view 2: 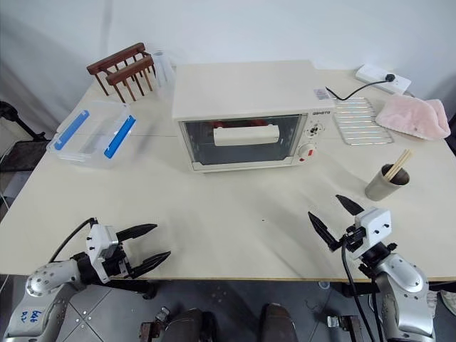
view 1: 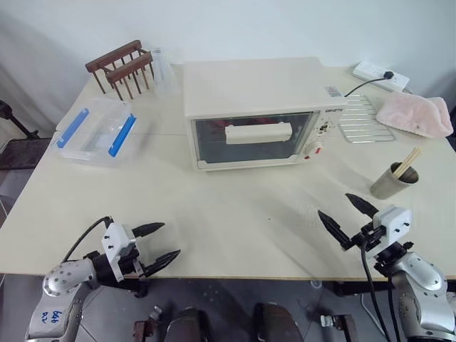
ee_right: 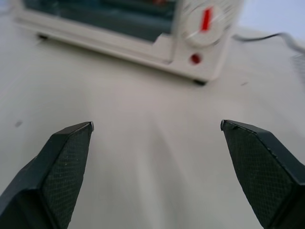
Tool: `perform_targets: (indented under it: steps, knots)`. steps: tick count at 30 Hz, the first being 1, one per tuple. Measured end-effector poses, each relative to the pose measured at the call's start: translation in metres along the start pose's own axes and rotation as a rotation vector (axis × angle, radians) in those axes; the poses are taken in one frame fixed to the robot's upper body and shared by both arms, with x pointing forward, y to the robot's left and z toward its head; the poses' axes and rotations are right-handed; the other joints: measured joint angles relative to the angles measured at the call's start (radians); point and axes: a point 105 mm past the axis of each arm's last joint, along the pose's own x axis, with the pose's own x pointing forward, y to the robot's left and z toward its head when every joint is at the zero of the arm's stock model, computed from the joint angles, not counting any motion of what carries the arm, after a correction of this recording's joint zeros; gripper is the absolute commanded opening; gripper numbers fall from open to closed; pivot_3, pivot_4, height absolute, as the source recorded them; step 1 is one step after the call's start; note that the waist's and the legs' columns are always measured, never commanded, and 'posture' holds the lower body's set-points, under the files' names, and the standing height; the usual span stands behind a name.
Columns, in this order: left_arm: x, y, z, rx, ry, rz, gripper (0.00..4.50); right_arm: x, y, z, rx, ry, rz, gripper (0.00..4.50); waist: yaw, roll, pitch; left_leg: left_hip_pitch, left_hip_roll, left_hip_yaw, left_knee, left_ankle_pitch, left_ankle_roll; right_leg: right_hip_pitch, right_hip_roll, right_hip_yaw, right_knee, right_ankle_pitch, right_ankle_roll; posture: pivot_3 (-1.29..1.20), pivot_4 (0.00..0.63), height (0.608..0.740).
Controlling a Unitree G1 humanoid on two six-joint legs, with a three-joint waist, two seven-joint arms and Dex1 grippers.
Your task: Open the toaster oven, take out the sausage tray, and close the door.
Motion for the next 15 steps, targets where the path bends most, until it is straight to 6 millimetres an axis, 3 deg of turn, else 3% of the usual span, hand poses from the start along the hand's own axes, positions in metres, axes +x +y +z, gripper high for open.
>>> perform_targets:
  steps: [5, 8, 12, 15]
  knots:
    - [0.005, 0.006, 0.026, -0.004, -0.059, -0.026, 4.45, 0.012, 0.002, 0.014, 0.019, -0.056, 0.123, 4.50, 0.000, 0.001, 0.000, 0.000, 0.001, 0.000, 0.000, 0.001, 0.000, 0.000, 0.000, 0.000, 0.001, 0.000, 0.000, 0.00, 0.150, 0.740]
    - [0.008, 0.013, 0.060, -0.058, -0.199, -0.107, 4.45, 0.027, 0.005, 0.035, 0.053, -0.107, 0.203, 4.50, 0.000, 0.001, 0.000, 0.000, 0.002, 0.000, 0.001, 0.001, 0.000, 0.000, 0.001, 0.000, 0.002, 0.000, 0.000, 0.00, 0.150, 0.740]
    - [0.008, 0.026, 0.111, 0.012, -0.346, -0.176, 4.45, 0.057, 0.013, 0.067, 0.073, -0.171, 0.287, 4.50, -0.001, 0.001, 0.000, 0.000, -0.002, 0.000, 0.001, 0.001, 0.000, 0.000, 0.001, 0.000, 0.004, 0.000, 0.000, 0.00, 0.150, 0.740]
    - [0.010, 0.030, 0.112, -0.024, -0.350, -0.198, 4.45, 0.074, 0.013, 0.078, 0.086, -0.171, 0.298, 4.50, -0.001, 0.001, 0.000, 0.000, -0.003, 0.000, 0.000, 0.001, 0.000, 0.000, 0.002, -0.001, 0.004, 0.000, 0.000, 0.00, 0.150, 0.740]
